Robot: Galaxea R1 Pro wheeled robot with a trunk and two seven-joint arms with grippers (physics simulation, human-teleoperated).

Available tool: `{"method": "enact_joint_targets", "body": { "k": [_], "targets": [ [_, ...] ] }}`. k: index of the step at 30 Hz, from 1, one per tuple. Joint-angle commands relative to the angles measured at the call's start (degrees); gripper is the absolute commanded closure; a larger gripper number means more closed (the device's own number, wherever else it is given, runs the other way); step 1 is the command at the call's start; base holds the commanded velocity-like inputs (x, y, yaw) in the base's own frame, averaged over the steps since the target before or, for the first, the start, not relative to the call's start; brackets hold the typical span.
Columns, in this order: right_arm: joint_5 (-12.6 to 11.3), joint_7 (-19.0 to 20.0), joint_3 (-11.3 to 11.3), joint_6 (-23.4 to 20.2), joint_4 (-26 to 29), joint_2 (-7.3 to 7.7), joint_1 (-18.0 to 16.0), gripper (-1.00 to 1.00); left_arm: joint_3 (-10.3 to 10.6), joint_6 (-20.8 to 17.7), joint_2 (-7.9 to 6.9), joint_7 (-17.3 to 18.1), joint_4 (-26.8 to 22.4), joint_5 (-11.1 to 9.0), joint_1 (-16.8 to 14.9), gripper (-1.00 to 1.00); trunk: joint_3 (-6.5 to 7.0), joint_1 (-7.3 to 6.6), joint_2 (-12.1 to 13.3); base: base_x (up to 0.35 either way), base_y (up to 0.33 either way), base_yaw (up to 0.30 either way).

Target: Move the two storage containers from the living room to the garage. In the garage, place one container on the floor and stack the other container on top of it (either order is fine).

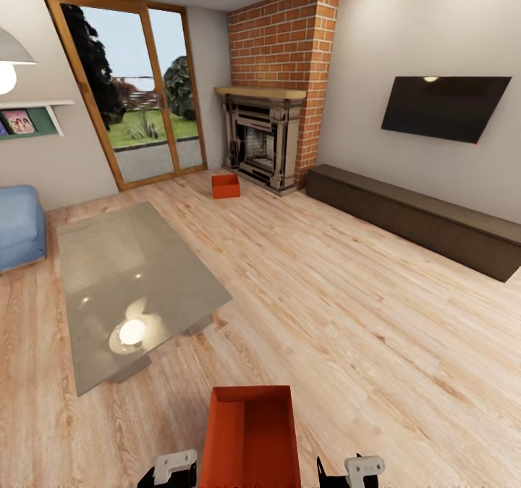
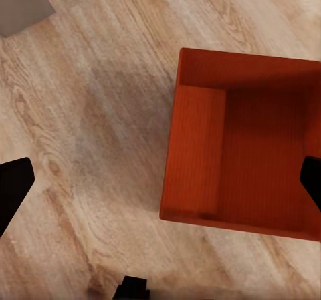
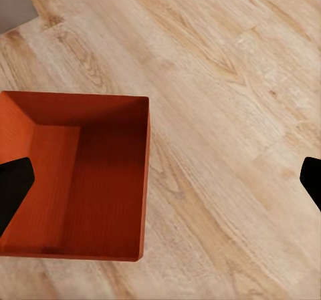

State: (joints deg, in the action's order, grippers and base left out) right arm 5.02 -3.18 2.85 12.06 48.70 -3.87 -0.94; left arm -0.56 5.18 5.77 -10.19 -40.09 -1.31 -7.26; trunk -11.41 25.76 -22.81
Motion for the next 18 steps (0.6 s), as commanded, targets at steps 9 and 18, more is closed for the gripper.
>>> {"method": "enact_joint_targets", "body": {
  "k": [9,18],
  "targets": [
    [0.5,-0.3,0.0,0.1,-2.4,0.0,-0.1,-1.0,-0.1,0.5,-0.71,0.2,1.3,-0.1,0.0,-1.0,-0.96,0.03,-0.1,0.0,0.0,0.0],
    [0.7,-0.2,-0.1,0.1,-2.7,0.13,-0.3,-1.0,0.0,1.5,-0.71,0.2,2.0,-0.1,0.0,-1.0,-1.81,0.03,-0.1,0.0,0.0,0.0]
  ]
}}
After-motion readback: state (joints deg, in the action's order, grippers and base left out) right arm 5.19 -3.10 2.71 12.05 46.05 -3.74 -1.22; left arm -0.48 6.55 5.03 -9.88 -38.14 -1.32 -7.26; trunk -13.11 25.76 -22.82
